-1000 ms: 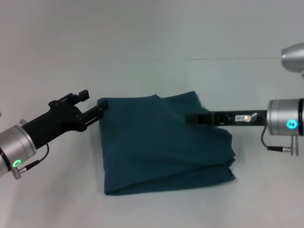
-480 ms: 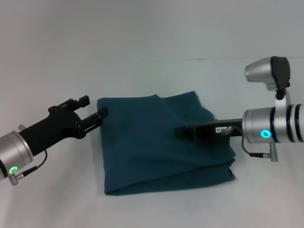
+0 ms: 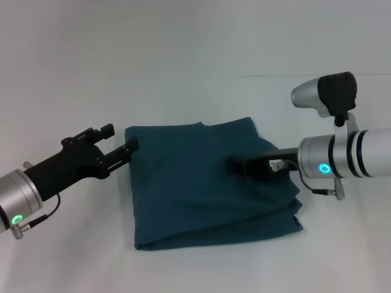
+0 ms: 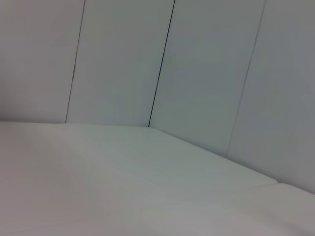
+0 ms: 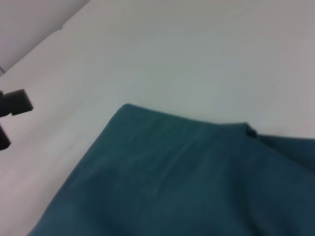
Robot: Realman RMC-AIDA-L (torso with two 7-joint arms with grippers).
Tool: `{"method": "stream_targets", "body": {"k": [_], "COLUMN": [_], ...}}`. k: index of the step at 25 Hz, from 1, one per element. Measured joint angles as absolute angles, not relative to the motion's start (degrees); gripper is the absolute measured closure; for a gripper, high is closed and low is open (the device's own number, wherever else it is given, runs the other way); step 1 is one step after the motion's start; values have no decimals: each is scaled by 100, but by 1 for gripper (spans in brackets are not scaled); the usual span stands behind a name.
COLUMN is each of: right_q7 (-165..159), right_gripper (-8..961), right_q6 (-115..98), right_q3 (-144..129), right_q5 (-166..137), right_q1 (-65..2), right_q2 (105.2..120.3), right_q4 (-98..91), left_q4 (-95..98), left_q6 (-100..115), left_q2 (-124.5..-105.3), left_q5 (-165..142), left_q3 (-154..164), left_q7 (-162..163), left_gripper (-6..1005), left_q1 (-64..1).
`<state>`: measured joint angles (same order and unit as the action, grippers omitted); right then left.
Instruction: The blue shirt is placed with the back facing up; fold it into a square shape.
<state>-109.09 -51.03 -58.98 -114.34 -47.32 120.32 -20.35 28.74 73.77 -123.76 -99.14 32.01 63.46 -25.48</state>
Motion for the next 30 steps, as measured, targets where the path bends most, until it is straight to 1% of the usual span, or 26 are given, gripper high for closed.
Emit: {"method": "stream_targets", "body": {"k": [8, 15, 20, 28, 30], "right_q7": [-10250, -9917, -9719, -9687, -9687], "right_gripper": [954, 953, 953, 953, 953], "right_q6": [-5379, -4842, -4187, -3662, -3660], "right_q3": [-5906, -6066, -6215, -6476, -6460], "right_q5": [-10552, -10520, -10516, -10502, -10304], "right_q1": [-4705, -5072, -5395, -5469, -5409], "right_q2": [11991, 12077, 12092, 12102, 12081], "right_q4": [-2137, -1853, -1354, -1266, -1346], "left_q4": [2862, 2854, 2848, 2829, 2825], "left_q6": [7367, 7350, 7315, 7280, 7256], "left_q2": [-12379, -12383, -12384, -12384, -12384], "left_q5": [-9884, -9869, -9868, -9869, -9869], "left_q3": [3198, 3192, 3190, 3190, 3190], "left_q7": [6345, 6331, 6337, 6341, 6342], "left_gripper": [308, 308, 308, 308, 308], "left_q1": [-2549, -2549, -2549, -2549, -2549]}}
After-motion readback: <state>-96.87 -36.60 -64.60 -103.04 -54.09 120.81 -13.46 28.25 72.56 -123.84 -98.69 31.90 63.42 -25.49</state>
